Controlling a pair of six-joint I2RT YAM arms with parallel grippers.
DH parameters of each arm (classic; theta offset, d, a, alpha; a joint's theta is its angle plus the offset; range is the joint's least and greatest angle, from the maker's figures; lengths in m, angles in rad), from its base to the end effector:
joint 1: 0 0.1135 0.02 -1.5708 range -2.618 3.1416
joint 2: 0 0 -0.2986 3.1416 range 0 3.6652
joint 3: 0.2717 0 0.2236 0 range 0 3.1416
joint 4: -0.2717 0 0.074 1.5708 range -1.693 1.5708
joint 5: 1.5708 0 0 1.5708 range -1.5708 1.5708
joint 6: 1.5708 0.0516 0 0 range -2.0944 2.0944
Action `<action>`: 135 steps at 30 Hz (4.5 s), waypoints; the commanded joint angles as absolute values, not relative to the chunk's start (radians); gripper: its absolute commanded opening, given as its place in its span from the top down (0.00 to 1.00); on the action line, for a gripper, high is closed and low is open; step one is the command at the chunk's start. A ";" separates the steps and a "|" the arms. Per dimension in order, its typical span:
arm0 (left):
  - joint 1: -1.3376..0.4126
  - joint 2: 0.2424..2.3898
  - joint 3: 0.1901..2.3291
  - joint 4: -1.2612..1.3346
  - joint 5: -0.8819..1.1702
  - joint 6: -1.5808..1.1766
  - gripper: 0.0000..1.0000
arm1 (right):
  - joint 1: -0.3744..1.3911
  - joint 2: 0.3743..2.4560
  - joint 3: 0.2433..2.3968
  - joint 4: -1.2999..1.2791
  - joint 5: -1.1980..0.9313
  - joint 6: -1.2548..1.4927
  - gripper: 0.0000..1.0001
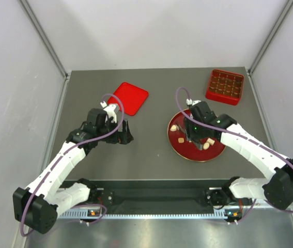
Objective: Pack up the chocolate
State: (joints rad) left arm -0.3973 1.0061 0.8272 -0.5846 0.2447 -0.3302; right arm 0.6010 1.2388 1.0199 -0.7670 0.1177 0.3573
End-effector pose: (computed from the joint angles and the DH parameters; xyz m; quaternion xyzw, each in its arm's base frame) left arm 0.1542 -0.0783 0.3007 0.0785 0.9106 -0.2436 0.3244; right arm 0.1808 0.1166 0.3032 -0.0993 0.9509 0.0827 0.2814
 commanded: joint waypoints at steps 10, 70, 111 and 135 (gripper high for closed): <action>-0.400 1.006 0.824 -0.566 0.247 -0.325 0.01 | 0.669 1.239 1.008 -0.746 0.176 0.390 0.57; -0.400 0.996 0.821 -0.560 0.261 -0.325 0.01 | 0.448 1.391 1.399 -0.851 0.272 0.305 0.68; -0.400 1.020 0.827 -0.564 0.253 -0.321 0.01 | 0.043 2.016 1.876 -0.453 0.216 0.207 0.67; -0.400 1.020 0.828 -0.566 0.245 -0.321 0.01 | 0.034 2.042 1.898 -0.452 0.250 0.189 0.59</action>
State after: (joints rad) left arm -0.3973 1.0237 0.8261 -0.5842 0.2523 -0.3302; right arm 0.0547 2.0567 1.8351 -0.5037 0.2256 0.2070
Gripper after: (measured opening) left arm 0.991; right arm 0.409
